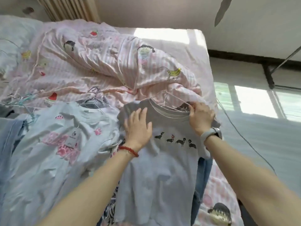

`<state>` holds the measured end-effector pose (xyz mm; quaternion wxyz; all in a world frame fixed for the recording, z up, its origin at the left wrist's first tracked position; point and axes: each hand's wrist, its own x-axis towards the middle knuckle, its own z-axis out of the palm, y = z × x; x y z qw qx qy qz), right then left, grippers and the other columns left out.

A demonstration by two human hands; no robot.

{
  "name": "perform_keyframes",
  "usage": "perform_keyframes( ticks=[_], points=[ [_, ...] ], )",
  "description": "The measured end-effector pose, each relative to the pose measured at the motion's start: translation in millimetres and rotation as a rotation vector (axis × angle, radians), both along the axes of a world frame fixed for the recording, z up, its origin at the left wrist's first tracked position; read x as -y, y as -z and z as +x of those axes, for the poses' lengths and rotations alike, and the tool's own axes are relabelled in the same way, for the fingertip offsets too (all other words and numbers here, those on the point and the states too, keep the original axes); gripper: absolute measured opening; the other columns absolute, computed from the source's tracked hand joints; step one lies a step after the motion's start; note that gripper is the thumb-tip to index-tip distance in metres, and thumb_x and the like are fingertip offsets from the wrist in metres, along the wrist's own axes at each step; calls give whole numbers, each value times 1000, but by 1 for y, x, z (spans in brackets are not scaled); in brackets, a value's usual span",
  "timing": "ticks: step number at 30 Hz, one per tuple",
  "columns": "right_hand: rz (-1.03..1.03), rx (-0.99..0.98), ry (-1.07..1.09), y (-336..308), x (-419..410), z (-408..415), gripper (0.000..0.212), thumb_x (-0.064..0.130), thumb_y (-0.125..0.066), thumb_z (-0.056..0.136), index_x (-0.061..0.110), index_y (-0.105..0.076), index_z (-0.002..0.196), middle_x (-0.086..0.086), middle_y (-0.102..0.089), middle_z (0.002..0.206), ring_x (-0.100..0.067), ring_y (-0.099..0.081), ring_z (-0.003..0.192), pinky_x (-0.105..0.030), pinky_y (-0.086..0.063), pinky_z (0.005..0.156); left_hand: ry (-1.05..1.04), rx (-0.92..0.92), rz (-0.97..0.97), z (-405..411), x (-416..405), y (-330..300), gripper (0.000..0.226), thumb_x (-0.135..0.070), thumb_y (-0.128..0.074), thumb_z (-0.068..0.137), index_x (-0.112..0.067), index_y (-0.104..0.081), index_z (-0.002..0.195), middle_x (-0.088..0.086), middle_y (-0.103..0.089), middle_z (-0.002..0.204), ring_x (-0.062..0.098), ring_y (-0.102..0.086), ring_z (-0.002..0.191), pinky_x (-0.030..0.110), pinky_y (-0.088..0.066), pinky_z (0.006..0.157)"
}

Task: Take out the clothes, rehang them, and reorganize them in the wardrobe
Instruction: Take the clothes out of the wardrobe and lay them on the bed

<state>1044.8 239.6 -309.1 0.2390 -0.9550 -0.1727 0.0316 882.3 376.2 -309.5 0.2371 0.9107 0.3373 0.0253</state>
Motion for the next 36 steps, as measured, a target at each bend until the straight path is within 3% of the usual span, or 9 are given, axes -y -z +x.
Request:
perform_keyframes(
  ticks=[2, 4, 7, 11, 14, 19, 27, 31, 36],
  points=[
    [-174, -133, -74, 45, -4, 12, 44, 30, -40, 95, 22, -34, 138, -5, -31, 146, -21, -22, 137, -57, -4, 111, 115, -263, -67, -17, 17, 48, 60, -35, -37, 95, -28, -7, 147, 1, 0, 156, 21, 2, 143, 52, 1, 113],
    [-318, -196, -184, 84, -5, 10, 52, 34, -35, 96, 24, -19, 144, -1, -15, 154, -20, -9, 141, -59, -4, 111, 167, -469, -132, -35, 24, 88, 61, -39, -32, 96, -31, 2, 147, 0, 13, 156, 23, 13, 142, 56, 5, 111],
    [-434, -371, -374, 126, 1, -7, 52, 38, -29, 96, 28, -14, 144, 0, -6, 155, -21, -1, 143, -58, -5, 111, 246, -637, -75, -54, 24, 124, 62, -45, -29, 96, -29, 2, 147, 2, 16, 155, 24, 20, 141, 58, 6, 110],
    [-519, -451, -399, 141, 6, -23, 51, 38, -27, 96, 26, -15, 144, -2, -4, 156, -23, 0, 143, -59, -1, 110, 283, -587, -35, -59, 18, 131, 57, -41, -29, 97, -28, -7, 147, 1, 8, 156, 22, 13, 142, 54, 3, 112],
    [-403, -398, -327, 125, -7, -45, 50, 33, -31, 95, 21, -23, 142, -4, -14, 154, -23, -6, 142, -59, -4, 110, 240, -447, -68, -63, 11, 115, 52, -32, -31, 98, -24, -15, 146, 0, -7, 156, 17, -1, 143, 43, -2, 115],
    [-235, -320, -486, 79, -41, -122, 46, 28, -37, 94, 20, -32, 139, -1, -28, 149, -19, -17, 139, -52, -8, 112, -20, -259, -31, -118, -9, 74, 48, -30, -32, 97, -27, -24, 144, -3, -15, 155, 12, -7, 142, 38, 1, 115],
    [-73, -109, -1029, -18, -122, -299, 42, 29, -35, 95, 21, -36, 137, 2, -39, 143, -17, -26, 135, -45, -14, 113, -475, -297, 142, -349, -43, -16, 48, -26, -36, 95, -26, -29, 143, -4, -25, 150, 12, -14, 140, 40, -7, 114],
    [-5, -19, -1311, -61, -146, -422, 44, 30, -34, 96, 19, -35, 138, 0, -37, 144, -19, -26, 135, -39, -18, 112, -787, -237, 242, -483, -14, -69, 45, -25, -39, 95, -20, -37, 140, 0, -32, 148, 16, -20, 139, 41, -13, 112],
    [89, 46, -1727, -98, -145, -607, 42, 26, -38, 94, 19, -40, 135, 2, -40, 141, -15, -29, 133, -28, -21, 106, -1163, -199, 413, -645, 69, -118, 38, -16, -54, 88, -10, -55, 126, 9, -51, 134, 25, -42, 129, 50, -27, 105]
  ],
)
